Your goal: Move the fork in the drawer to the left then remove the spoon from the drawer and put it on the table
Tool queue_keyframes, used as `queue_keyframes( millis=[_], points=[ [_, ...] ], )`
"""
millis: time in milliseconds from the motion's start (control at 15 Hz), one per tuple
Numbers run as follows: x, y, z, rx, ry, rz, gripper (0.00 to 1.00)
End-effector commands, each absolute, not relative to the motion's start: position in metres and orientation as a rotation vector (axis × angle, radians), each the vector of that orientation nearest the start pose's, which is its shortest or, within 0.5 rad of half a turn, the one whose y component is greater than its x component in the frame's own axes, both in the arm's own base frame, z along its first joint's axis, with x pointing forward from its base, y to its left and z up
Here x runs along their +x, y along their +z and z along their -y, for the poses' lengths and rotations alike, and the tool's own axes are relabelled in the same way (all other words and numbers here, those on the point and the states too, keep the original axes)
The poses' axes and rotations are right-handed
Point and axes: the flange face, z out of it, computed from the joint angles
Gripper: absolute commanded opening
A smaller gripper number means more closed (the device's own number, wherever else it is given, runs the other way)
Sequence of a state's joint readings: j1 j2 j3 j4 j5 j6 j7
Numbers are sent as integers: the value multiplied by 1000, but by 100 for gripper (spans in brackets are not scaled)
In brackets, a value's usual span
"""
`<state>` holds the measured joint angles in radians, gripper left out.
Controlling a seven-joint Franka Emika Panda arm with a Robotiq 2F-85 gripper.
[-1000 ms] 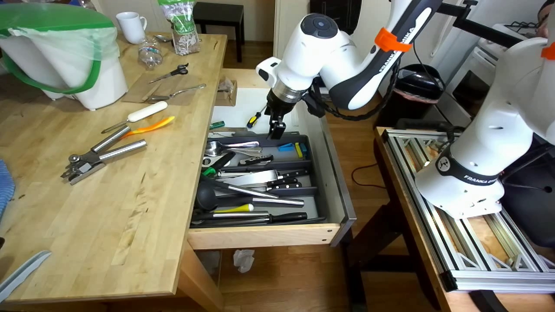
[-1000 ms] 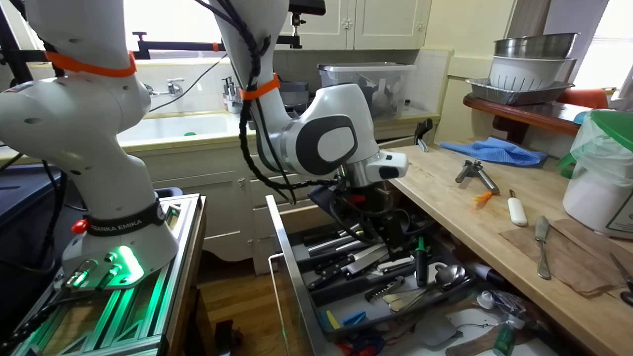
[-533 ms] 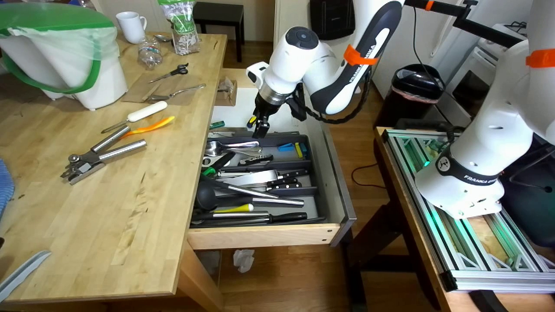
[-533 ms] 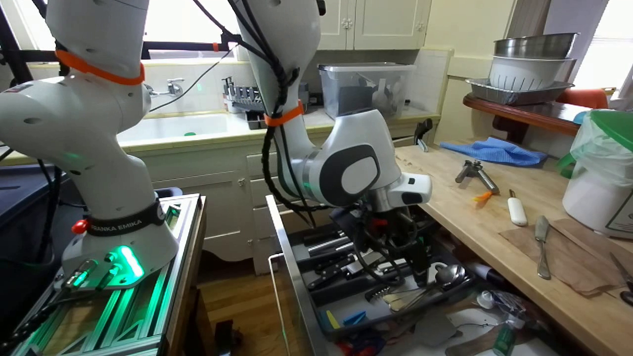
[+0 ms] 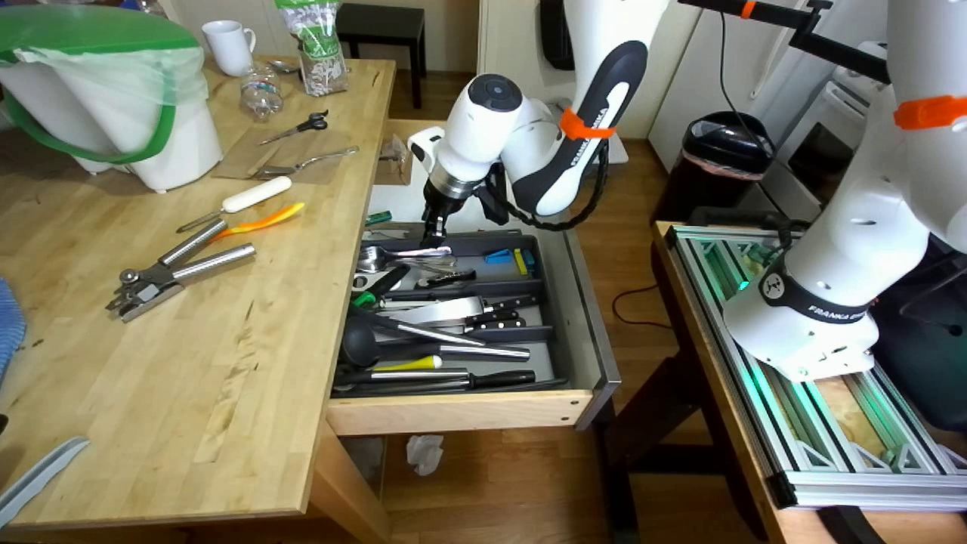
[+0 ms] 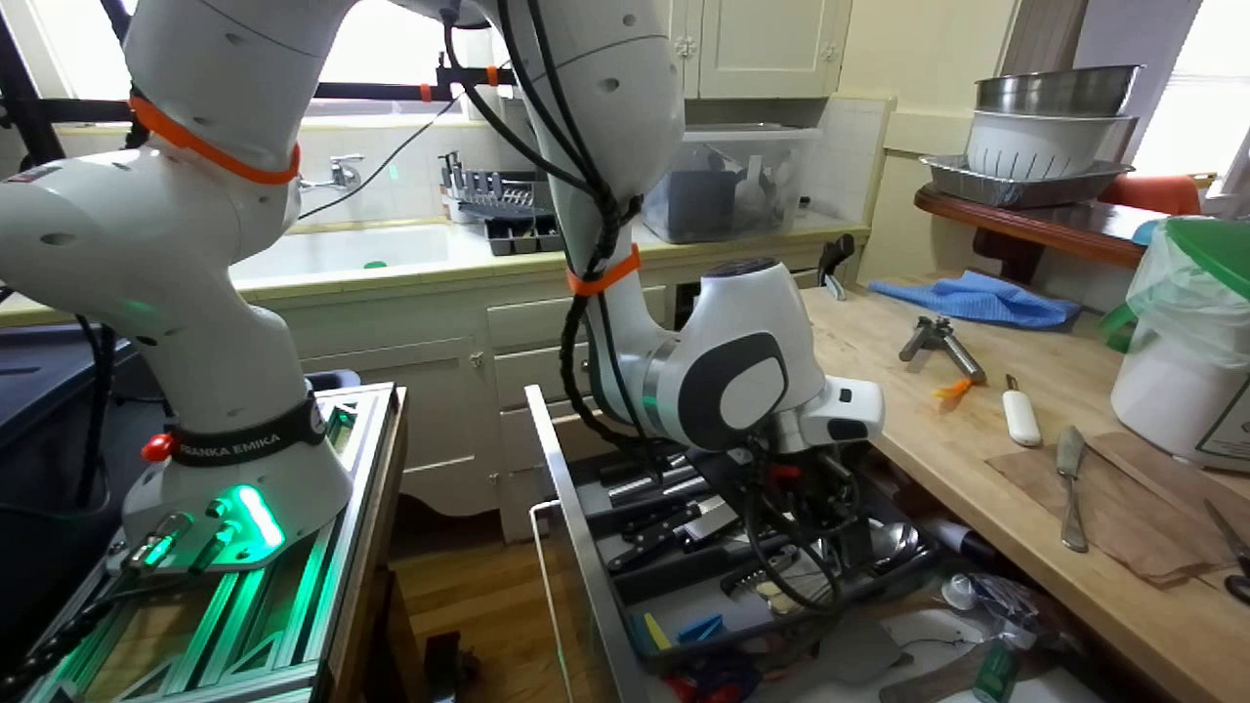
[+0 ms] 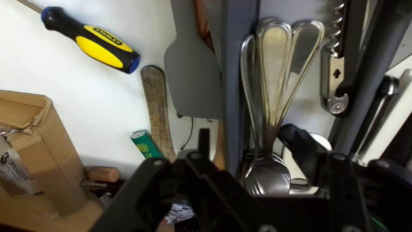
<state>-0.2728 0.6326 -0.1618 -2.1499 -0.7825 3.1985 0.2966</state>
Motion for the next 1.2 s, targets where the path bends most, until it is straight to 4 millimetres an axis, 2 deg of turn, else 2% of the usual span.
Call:
queue_keyframes(
  millis=[0,133,400,667,733,933,1000,1133],
  points=[
    [551,119,187,-3266,-637,149,44],
    [557,116,190,-3248,-676,142,28],
    [563,110,195,-3205,-758,123,30],
    [566,101,188,-3157,-783,128,48],
    [567,100,185,-3138,-795,139,42],
    [570,98,179,-3111,-790,171,39],
    [570,96,178,-3107,-781,173,33],
    [568,94,180,-3107,-759,175,36]
  ],
)
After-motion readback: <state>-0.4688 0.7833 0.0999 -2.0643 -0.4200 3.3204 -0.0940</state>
